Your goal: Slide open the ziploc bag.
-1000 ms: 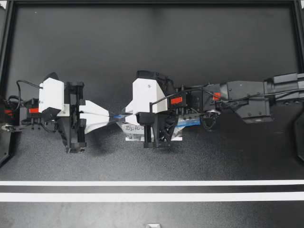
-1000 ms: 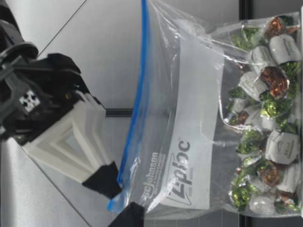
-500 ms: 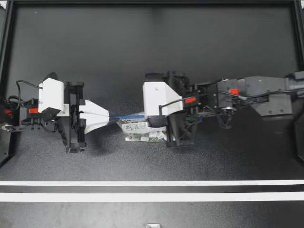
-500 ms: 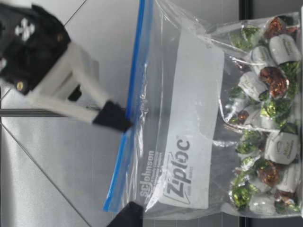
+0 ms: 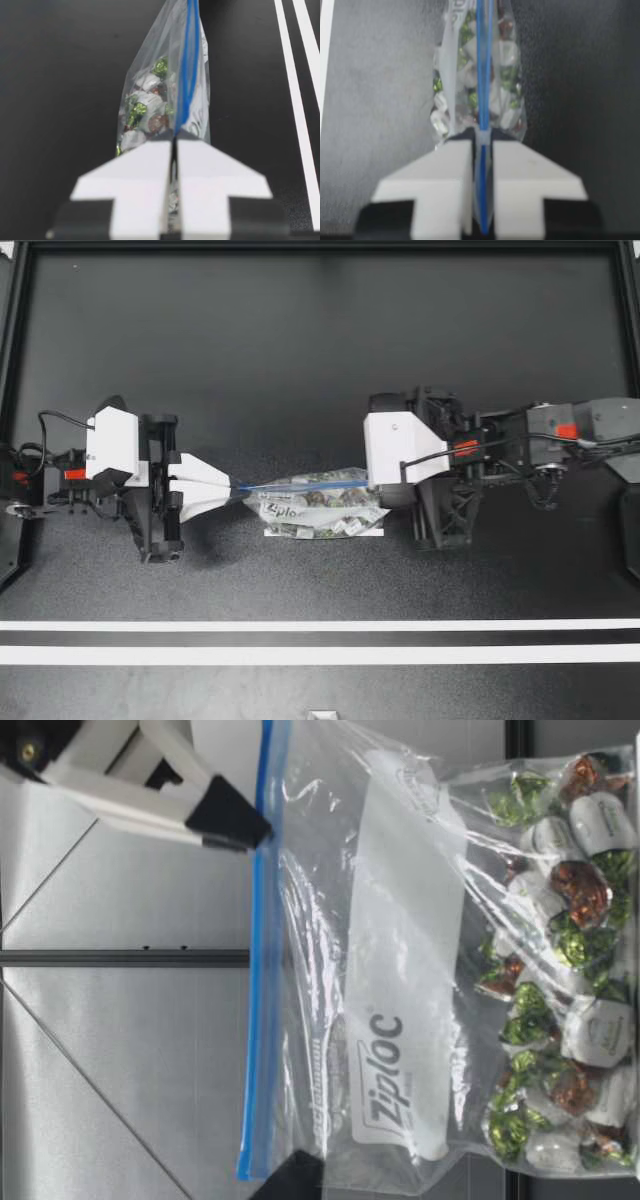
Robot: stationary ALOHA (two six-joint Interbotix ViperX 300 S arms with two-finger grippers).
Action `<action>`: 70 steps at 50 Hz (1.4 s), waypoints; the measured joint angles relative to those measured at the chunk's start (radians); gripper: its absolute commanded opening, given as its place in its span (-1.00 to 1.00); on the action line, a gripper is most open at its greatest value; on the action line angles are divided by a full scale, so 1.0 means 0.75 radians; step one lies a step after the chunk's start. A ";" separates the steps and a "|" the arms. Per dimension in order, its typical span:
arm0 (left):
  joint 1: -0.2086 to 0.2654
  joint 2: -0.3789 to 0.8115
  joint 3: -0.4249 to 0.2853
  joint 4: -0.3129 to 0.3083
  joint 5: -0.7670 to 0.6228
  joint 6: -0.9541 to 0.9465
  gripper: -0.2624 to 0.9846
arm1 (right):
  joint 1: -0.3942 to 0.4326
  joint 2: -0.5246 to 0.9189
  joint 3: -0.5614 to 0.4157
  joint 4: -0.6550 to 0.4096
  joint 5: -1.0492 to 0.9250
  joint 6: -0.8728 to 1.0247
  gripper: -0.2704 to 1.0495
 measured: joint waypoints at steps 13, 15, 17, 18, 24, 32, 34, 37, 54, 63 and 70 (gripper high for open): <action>0.000 -0.002 0.000 -0.008 0.006 0.000 -0.83 | -0.010 -0.082 0.088 0.000 0.002 0.004 -0.80; 0.000 0.000 0.000 -0.010 0.006 0.000 -0.83 | -0.010 -0.094 0.098 0.000 0.000 0.008 -0.80; 0.000 0.000 0.000 -0.012 0.006 0.000 -0.83 | -0.012 -0.106 0.108 0.000 0.002 0.008 -0.80; 0.002 -0.002 -0.002 -0.014 0.004 0.000 -0.83 | -0.014 -0.112 0.115 0.000 0.002 0.008 -0.80; 0.004 0.000 0.000 -0.016 0.006 0.000 -0.83 | -0.022 -0.143 0.141 0.000 -0.002 0.008 -0.80; 0.008 0.000 0.000 -0.016 0.010 0.000 -0.83 | -0.029 -0.170 0.162 0.000 -0.004 0.008 -0.80; 0.010 0.000 0.000 -0.016 0.012 0.000 -0.83 | -0.029 -0.170 0.166 0.000 -0.008 0.008 -0.80; 0.010 0.000 0.000 -0.016 0.012 0.000 -0.83 | -0.031 -0.170 0.166 0.000 -0.010 0.008 -0.80; 0.020 0.000 0.002 -0.029 0.020 0.000 -0.77 | -0.033 -0.170 0.190 0.000 -0.084 0.008 -0.79; 0.022 -0.006 0.004 -0.031 0.020 0.002 -0.42 | -0.033 -0.170 0.207 0.000 -0.117 0.008 -0.79; 0.022 -0.008 0.002 -0.033 0.020 0.002 -0.02 | -0.035 -0.170 0.217 0.000 -0.139 0.008 -0.69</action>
